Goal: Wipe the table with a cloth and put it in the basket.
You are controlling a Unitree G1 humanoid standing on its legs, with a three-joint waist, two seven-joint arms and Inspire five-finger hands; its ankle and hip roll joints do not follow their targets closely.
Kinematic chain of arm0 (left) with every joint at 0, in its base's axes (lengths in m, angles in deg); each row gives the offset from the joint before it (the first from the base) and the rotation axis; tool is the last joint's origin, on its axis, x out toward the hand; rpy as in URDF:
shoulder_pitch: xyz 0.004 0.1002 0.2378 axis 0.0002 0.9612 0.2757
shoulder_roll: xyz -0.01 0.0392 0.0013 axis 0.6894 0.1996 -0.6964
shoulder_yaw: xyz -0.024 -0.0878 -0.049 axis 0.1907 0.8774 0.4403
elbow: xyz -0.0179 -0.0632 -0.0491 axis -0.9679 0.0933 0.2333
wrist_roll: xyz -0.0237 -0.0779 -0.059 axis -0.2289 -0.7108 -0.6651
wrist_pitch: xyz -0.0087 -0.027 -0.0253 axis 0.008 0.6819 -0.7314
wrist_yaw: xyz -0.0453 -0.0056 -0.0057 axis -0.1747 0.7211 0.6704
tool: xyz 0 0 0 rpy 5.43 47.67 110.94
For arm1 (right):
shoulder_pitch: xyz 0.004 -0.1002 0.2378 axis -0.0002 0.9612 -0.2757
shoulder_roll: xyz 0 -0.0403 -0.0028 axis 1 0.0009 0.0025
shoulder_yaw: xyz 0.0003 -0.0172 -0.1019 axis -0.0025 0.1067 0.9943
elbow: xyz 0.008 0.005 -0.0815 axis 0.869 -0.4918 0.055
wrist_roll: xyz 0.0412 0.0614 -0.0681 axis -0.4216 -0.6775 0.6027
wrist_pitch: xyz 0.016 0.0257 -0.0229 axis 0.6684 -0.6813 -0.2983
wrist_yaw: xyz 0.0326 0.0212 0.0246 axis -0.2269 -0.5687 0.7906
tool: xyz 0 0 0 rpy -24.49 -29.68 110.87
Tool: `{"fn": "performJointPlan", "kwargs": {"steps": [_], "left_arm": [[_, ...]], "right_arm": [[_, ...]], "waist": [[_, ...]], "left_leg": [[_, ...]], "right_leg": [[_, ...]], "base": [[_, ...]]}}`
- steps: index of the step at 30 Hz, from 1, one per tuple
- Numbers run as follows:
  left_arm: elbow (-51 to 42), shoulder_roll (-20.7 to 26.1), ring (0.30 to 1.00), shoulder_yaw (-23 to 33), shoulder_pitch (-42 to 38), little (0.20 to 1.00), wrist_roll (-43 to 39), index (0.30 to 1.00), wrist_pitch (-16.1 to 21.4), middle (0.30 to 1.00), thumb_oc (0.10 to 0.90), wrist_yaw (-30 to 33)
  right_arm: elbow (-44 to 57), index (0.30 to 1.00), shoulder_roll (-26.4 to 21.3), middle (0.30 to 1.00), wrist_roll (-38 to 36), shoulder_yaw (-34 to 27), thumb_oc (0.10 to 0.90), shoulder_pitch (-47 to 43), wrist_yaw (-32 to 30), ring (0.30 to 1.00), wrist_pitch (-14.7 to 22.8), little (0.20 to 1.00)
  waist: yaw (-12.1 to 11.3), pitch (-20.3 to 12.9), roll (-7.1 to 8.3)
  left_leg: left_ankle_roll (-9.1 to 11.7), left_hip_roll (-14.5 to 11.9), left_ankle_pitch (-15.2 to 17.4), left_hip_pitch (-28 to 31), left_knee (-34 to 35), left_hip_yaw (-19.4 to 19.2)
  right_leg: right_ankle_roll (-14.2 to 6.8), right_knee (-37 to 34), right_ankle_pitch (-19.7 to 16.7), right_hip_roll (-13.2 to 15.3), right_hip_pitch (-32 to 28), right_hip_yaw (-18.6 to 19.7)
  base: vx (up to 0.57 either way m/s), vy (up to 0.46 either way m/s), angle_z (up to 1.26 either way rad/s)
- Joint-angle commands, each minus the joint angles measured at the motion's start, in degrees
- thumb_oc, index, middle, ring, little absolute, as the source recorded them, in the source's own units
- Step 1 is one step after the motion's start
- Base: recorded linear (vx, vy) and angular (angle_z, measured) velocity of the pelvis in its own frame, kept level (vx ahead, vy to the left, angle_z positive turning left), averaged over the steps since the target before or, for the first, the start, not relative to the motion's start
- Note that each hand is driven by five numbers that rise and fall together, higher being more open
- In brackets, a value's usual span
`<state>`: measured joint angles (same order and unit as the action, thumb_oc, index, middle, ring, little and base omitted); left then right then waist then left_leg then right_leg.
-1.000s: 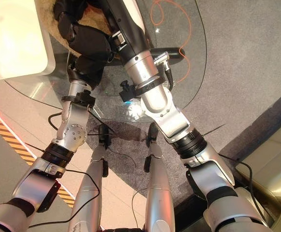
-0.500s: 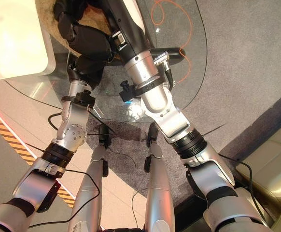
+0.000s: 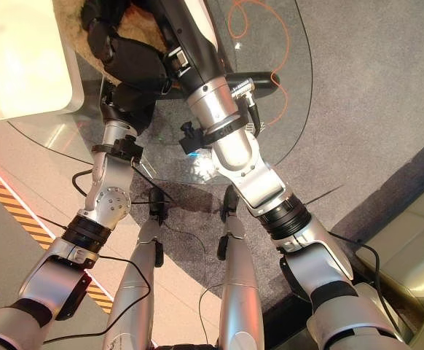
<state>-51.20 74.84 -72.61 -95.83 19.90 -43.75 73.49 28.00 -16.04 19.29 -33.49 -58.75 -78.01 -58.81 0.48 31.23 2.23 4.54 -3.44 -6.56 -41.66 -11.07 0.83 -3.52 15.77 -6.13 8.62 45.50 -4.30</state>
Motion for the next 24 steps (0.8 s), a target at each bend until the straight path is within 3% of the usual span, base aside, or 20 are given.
{"fn": "performJointPlan", "kwargs": {"steps": [1,24], "left_arm": [[-5.1,-2.7,0.3,0.9,-5.5,0.2,2.3,0.3,5.1,0.3,0.1,-5.5],[-3.7,-0.5,0.3,3.1,-5.4,0.2,3.3,0.3,5.2,0.3,0.1,-4.8]], "right_arm": [[8.7,0.9,5.4,0.9,0.5,-2.6,0.8,-4.3,0.0,0.9,10.6,0.9],[7.8,0.9,3.0,0.9,7.7,-3.4,0.8,-4.8,-4.2,0.9,9.2,0.9]], "waist": [[0.4,-1.4,-1.29],[0.1,-1.4,-1.24]], "left_leg": [[-2.5,1.0,1.3,0.2,-2.1,-2.7],[-2.4,0.9,1.6,0.4,-2.7,-2.7]], "right_leg": [[-0.4,-1.4,1.4,-0.4,-4.2,-0.4],[-0.2,-0.8,1.8,-0.4,-4.5,-0.5]], "base": [[0.0,0.0,0.0],[0.0,0.0,0.0]]}}
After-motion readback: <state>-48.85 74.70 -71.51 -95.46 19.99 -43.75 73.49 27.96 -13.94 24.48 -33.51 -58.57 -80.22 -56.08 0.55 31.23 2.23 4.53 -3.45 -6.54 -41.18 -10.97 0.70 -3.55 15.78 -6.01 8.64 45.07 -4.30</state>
